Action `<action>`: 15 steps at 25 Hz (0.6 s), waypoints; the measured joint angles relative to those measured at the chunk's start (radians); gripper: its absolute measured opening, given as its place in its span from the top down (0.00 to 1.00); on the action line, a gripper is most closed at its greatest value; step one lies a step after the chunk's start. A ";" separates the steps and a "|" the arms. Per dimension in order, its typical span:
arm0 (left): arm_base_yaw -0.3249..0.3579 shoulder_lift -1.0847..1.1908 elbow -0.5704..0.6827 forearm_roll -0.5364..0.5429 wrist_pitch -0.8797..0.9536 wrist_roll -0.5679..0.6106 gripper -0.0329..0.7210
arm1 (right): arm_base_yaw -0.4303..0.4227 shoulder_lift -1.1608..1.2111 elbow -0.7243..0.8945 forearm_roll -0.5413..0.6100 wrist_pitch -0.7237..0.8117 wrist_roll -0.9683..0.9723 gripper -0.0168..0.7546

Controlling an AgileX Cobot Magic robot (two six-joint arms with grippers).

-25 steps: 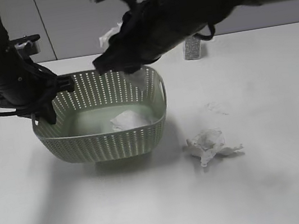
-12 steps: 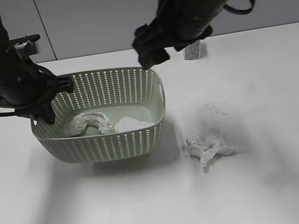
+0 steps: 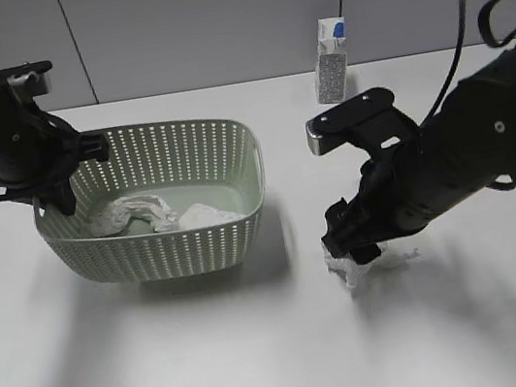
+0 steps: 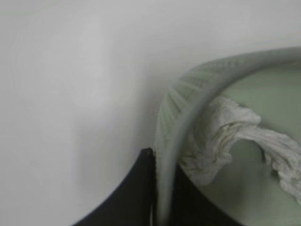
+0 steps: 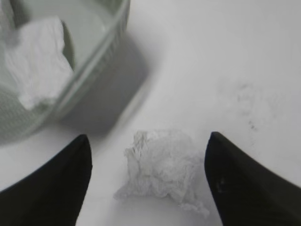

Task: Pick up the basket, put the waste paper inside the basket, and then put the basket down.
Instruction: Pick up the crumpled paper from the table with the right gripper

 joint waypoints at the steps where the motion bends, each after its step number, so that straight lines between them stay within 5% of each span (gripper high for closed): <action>1: 0.000 0.000 0.000 0.000 0.001 0.000 0.95 | 0.000 0.014 0.016 -0.012 -0.033 0.015 0.22; 10: 0.000 0.000 0.000 -0.003 0.005 0.000 0.95 | 0.000 0.151 0.030 -0.085 -0.139 0.045 0.30; 15: 0.000 0.000 0.000 -0.004 0.005 0.000 0.95 | 0.000 0.145 0.031 -0.093 -0.138 0.047 0.78</action>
